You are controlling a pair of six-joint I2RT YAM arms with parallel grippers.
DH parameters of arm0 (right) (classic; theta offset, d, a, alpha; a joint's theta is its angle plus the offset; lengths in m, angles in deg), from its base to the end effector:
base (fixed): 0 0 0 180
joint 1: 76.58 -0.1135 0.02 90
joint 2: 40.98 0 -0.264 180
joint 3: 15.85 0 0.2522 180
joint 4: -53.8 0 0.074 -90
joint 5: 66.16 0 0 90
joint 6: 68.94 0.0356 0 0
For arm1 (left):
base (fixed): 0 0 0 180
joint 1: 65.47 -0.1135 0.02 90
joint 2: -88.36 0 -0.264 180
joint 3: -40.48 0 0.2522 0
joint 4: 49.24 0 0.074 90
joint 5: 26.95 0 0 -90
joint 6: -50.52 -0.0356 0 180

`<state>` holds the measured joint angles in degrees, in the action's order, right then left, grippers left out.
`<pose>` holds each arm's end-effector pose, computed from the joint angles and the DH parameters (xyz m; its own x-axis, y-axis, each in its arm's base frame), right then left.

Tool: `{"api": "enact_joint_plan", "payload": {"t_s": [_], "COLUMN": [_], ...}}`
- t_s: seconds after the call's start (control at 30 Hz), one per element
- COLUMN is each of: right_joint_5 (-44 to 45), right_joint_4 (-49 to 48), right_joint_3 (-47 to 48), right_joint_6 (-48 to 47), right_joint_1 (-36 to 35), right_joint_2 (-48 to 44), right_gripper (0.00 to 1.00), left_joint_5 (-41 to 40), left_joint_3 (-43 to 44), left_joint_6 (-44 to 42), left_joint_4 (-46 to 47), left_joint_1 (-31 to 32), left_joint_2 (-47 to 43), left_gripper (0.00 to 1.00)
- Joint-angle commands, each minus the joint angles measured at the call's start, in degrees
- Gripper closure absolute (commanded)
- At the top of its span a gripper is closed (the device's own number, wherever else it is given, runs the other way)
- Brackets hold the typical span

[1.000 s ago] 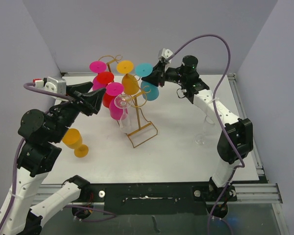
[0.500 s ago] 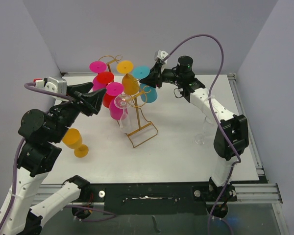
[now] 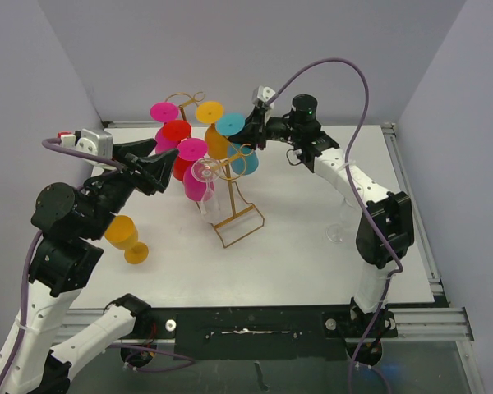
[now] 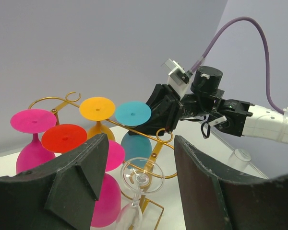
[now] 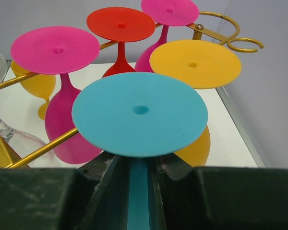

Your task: Place the wine glass upside down on the wine glass rack

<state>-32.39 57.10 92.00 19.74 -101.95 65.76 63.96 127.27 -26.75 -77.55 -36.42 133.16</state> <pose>0.3866 0.2161 0.3676 -0.0117 -0.0197 -0.9997 -0.9893 0.1459 0.0087 0.1104 -0.0620 0.4942 0.0917 -0.3030 -0.9486 0.5323 0.8200 -0.2104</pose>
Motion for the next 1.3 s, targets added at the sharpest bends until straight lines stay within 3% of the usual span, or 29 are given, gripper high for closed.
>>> {"api": "enact_joint_plan", "payload": {"t_s": [0.0,0.5,0.83,1.27], "right_joint_5": [-1.1,0.5,4.4,10.1], "right_joint_4": [-2.2,-4.2,-4.3,-6.8], "right_joint_3": [2.9,0.6,-0.6,-7.1], "right_joint_6": [-0.9,0.6,1.3,5.3], "right_joint_1": [-0.6,-1.5,-0.8,1.7], "right_joint_2": [0.4,0.5,-1.2,-8.6], "right_gripper": [1.00,0.69,0.65,0.47], "left_joint_5": [0.5,0.5,0.4,0.7], "left_joint_3": [3.2,3.1,3.0,2.3], "left_joint_6": [-0.9,-0.8,-0.8,-0.7], "left_joint_4": [0.6,0.2,0.0,0.3], "left_joint_1": [-0.2,-0.2,-0.2,-0.3], "left_joint_2": [-0.4,-0.4,-0.4,-0.4], "left_gripper": [0.45,0.44,0.44,0.44]}}
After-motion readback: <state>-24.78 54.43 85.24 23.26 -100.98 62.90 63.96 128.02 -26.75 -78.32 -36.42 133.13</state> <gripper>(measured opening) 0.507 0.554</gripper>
